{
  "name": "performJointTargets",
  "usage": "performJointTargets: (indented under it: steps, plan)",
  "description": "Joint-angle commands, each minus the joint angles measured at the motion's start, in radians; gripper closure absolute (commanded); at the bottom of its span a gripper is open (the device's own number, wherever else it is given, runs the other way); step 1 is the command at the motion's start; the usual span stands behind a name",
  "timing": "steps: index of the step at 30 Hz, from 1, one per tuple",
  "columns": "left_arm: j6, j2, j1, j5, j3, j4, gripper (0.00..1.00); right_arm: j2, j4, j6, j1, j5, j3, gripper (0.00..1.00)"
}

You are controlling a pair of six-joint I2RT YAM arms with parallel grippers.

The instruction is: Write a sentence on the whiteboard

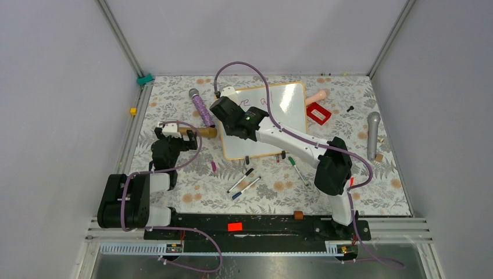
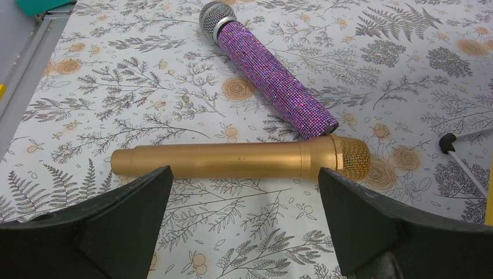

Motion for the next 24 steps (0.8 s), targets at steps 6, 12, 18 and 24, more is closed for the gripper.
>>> performJointTargets:
  steps: [6, 12, 18, 24]
  plan:
    - [0.016, -0.01, -0.001, 0.019, 0.005, 0.06, 0.01, -0.011, -0.025, 0.017, -0.007, -0.014, 0.013, 1.0]
    - [0.016, -0.011, -0.002, 0.019, 0.005, 0.06, 0.01, -0.022, -0.025, 0.023, -0.007, -0.001, -0.004, 1.0]
    - [0.016, -0.011, -0.002, 0.019, 0.005, 0.06, 0.01, -0.025, -0.03, 0.028, -0.007, 0.014, -0.007, 1.0]
    - [0.016, -0.011, -0.002, 0.019, 0.005, 0.06, 0.01, -0.03, -0.033, 0.033, -0.007, 0.024, -0.014, 1.0]
